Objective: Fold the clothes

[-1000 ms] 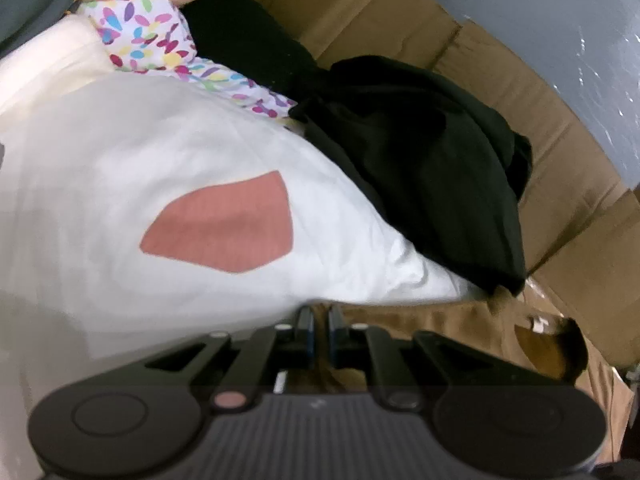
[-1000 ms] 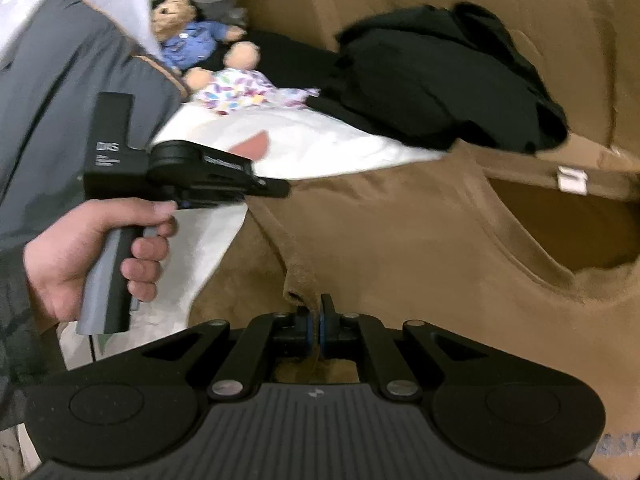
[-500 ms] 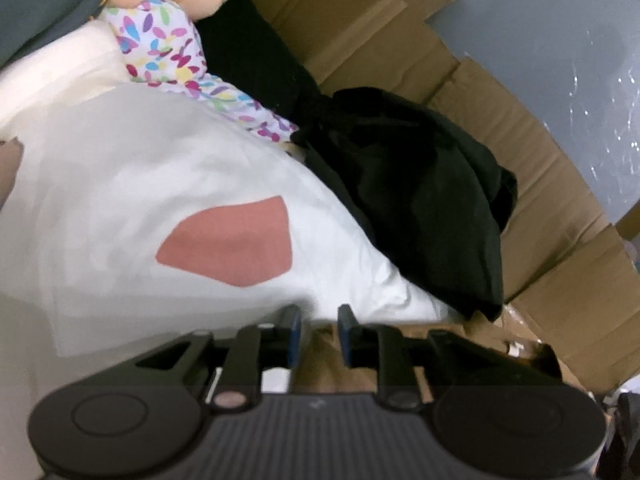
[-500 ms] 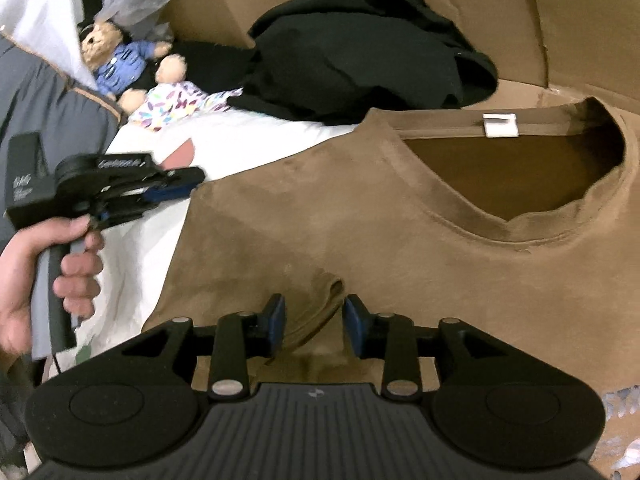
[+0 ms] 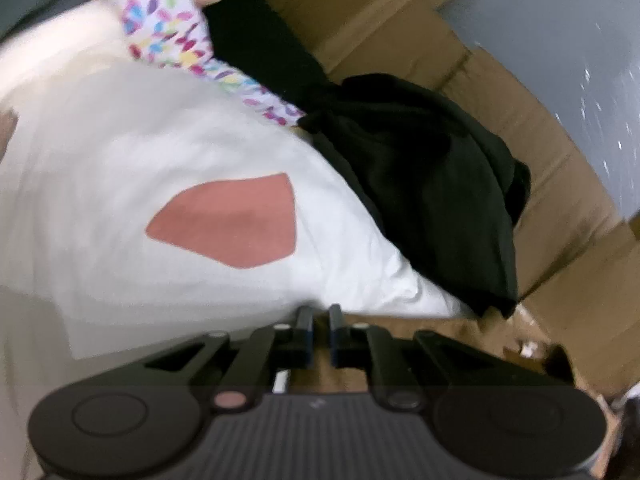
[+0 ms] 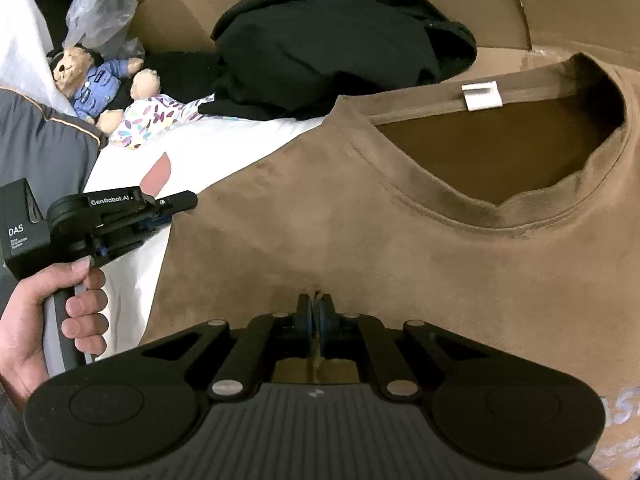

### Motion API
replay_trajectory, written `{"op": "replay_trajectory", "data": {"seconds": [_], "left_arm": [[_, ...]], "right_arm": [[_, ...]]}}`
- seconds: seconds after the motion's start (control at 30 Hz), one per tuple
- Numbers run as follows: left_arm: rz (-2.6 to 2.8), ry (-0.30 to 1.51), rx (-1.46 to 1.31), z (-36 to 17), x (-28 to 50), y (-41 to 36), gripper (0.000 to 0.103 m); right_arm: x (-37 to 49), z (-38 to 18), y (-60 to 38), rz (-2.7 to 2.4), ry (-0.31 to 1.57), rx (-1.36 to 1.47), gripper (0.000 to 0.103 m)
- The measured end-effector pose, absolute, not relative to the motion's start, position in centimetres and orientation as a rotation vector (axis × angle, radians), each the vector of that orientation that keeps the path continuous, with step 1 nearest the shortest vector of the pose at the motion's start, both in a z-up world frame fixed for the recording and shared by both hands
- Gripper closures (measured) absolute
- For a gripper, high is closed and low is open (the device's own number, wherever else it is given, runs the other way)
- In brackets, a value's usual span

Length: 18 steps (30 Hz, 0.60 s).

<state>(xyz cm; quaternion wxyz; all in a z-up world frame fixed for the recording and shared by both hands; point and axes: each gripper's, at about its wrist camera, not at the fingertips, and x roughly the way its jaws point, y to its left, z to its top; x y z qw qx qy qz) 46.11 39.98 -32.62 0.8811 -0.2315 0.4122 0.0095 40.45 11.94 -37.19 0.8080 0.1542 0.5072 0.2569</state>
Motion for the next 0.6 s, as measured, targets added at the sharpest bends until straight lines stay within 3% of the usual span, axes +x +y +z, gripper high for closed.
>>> {"op": "replay_trajectory", "data": {"seconds": [0.23, 0.37, 0.47, 0.53, 0.6], "left_arm": [[0.039, 0.881, -0.497, -32.8, 46.7, 39.9, 0.094], [0.043, 0.871, -0.514, -32.1, 46.3, 39.8, 0.087], [0.044, 0.844, -0.521, -31.1, 45.4, 39.9, 0.066], [0.040, 0.837, -0.521, -30.5, 44.9, 40.0, 0.062], [0.040, 0.845, -0.520, -30.3, 44.2, 40.1, 0.061]], "right_arm": [[39.4, -36.8, 11.8, 0.564, 1.071, 0.243, 0.101], [39.4, -36.3, 11.4, 0.527, 1.069, 0.235, 0.099], [39.6, -35.9, 10.7, 0.498, 1.075, 0.294, 0.092], [39.3, -35.4, 10.3, 0.496, 1.066, 0.294, 0.072], [39.0, -35.1, 10.1, 0.483, 1.057, 0.276, 0.065]]}}
